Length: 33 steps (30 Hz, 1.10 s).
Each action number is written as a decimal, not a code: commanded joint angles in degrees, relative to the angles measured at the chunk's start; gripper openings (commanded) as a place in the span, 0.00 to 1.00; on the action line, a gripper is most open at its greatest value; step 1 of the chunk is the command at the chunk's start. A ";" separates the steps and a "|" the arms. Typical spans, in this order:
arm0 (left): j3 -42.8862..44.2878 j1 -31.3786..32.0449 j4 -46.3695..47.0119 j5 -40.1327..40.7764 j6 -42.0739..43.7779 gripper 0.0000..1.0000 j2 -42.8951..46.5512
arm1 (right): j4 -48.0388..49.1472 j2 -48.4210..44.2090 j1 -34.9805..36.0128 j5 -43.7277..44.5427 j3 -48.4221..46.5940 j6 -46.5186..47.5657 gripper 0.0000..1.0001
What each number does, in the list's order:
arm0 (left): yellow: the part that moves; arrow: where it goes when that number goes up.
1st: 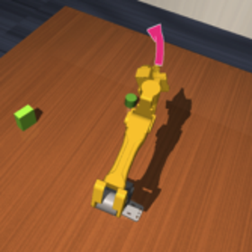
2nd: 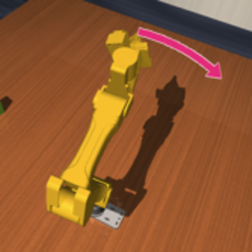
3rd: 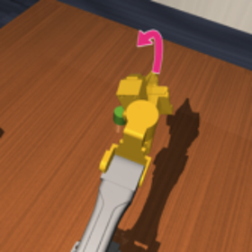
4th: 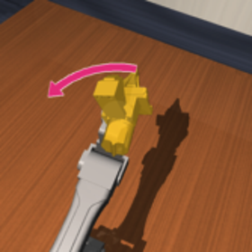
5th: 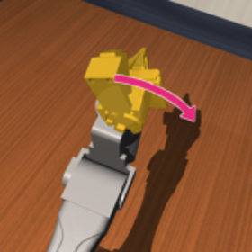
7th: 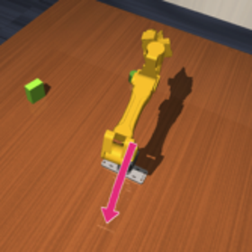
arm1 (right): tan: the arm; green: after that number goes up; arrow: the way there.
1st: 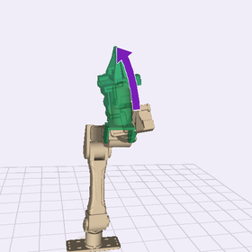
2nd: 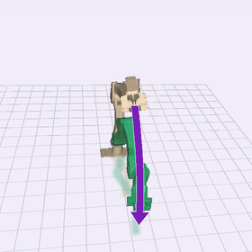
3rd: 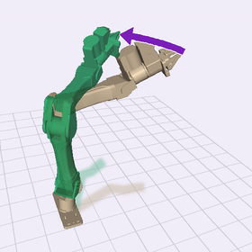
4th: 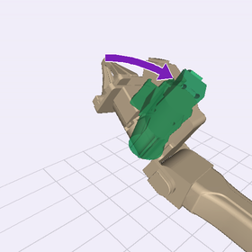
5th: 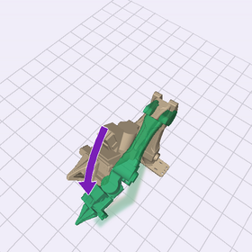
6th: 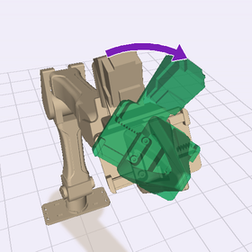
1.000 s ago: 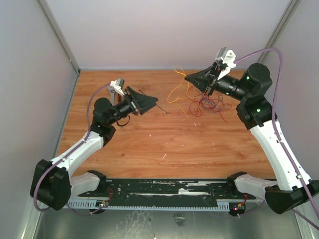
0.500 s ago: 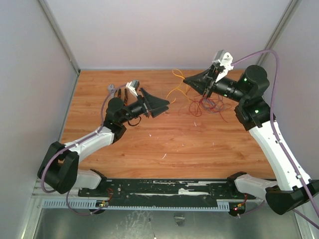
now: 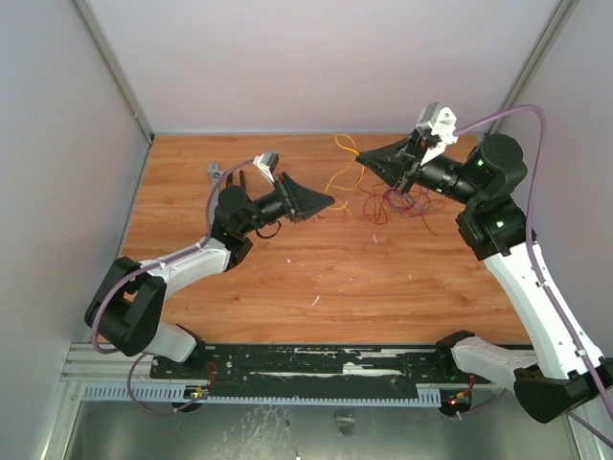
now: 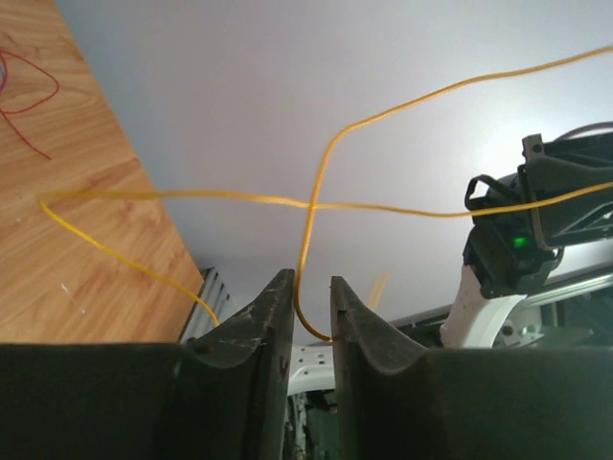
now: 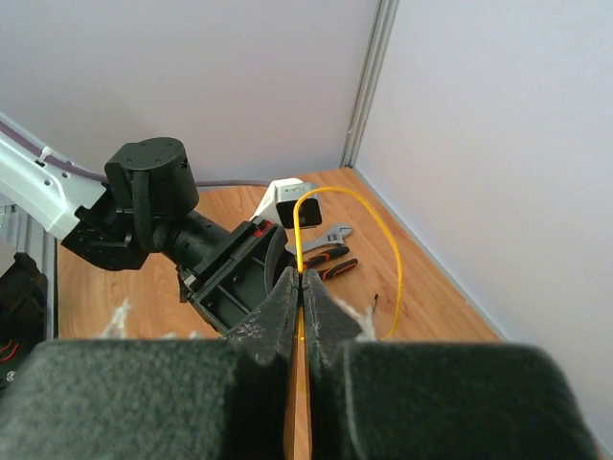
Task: Zip-tie the wires
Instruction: Pick up the cable at the center of the board, then straighten the cable at the center of the board.
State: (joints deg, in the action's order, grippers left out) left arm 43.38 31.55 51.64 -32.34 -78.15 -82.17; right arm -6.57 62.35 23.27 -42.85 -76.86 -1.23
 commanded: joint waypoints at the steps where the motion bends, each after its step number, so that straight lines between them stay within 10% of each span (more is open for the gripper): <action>1: 2.07 0.62 4.22 -0.18 1.37 0.18 0.04 | -0.71 -1.00 0.61 2.96 0.71 -0.23 0.00; 4: 1.98 0.62 3.20 0.89 5.54 0.00 2.11 | -5.79 -1.25 0.63 8.88 0.49 2.24 0.00; 12: 7.53 2.74 -20.31 11.41 25.90 0.00 11.48 | -16.85 -3.87 0.48 32.13 2.51 5.96 0.00; 22: 22.06 15.61 -30.29 19.61 37.90 0.00 -0.61 | -26.89 -7.60 0.58 54.23 2.39 7.98 0.00; 33: 10.39 13.70 -38.57 30.03 39.25 0.00 3.23 | -26.08 2.67 0.83 39.39 21.23 -3.66 0.16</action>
State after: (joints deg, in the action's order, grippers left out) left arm 59.53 46.68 16.40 -6.24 -39.83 -81.54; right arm -32.32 59.72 23.49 5.28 -62.39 2.02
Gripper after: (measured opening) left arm 0.021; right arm 0.107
